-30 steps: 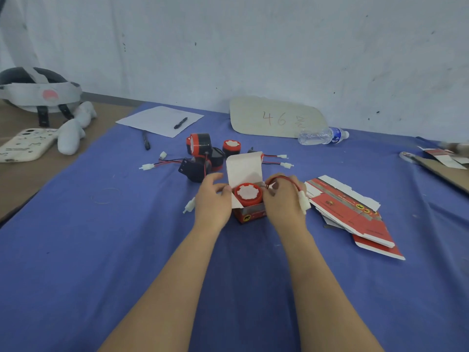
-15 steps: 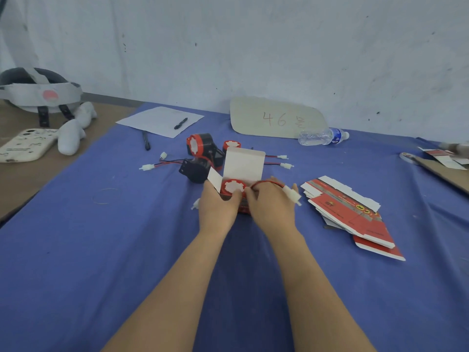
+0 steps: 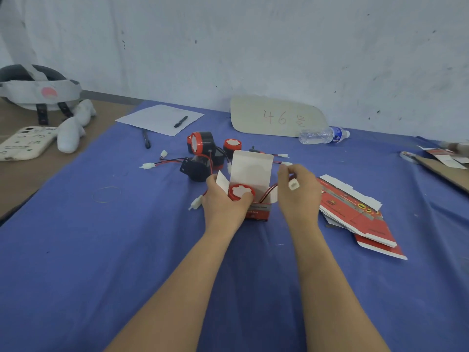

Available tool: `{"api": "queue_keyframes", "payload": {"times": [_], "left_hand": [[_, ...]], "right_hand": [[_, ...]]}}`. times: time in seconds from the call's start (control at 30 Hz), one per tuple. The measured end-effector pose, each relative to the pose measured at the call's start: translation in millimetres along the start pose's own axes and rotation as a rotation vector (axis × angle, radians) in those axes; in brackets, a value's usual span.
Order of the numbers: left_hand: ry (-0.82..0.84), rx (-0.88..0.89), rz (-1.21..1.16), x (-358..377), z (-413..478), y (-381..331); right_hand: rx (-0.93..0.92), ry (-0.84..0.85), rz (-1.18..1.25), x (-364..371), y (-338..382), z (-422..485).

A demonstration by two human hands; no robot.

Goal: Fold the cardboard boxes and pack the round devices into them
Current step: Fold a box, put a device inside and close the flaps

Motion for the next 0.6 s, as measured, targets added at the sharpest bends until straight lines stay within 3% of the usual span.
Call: {"api": "queue_keyframes", "payload": {"times": [0.13, 0.2, 0.4, 0.5, 0.6], "left_hand": [[-0.001, 0.046, 0.039, 1.9, -4.4, -4.9], [0.005, 0.039, 0.027, 2.7, -4.6, -4.5], [-0.013, 0.05, 0.036, 2.3, -6.7, -6.5], [-0.045, 0.06, 0.047, 0.8, -8.1, -8.0], [-0.073, 0.082, 0.086, -0.2, -10.6, -11.9]], "right_hand": [[0.001, 0.327, 0.246, 14.9, 8.2, 4.8], [-0.036, 0.43, 0.204, 18.7, 16.6, 3.1], [-0.09, 0.37, -0.093, 11.4, 29.3, 2.2], [-0.126, 0.253, -0.028, 7.0, 39.1, 0.7], [-0.087, 0.309, -0.001, 23.5, 35.3, -2.5]]}}
Point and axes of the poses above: each hand's wrist, its own z-axis towards the middle knuckle, its own x-axis out of the palm, y = z × x, the point moved 10 cm from there along z, towards the middle knuckle, and after that the axes turned 12 degrees about y, right-handed, at the moved point
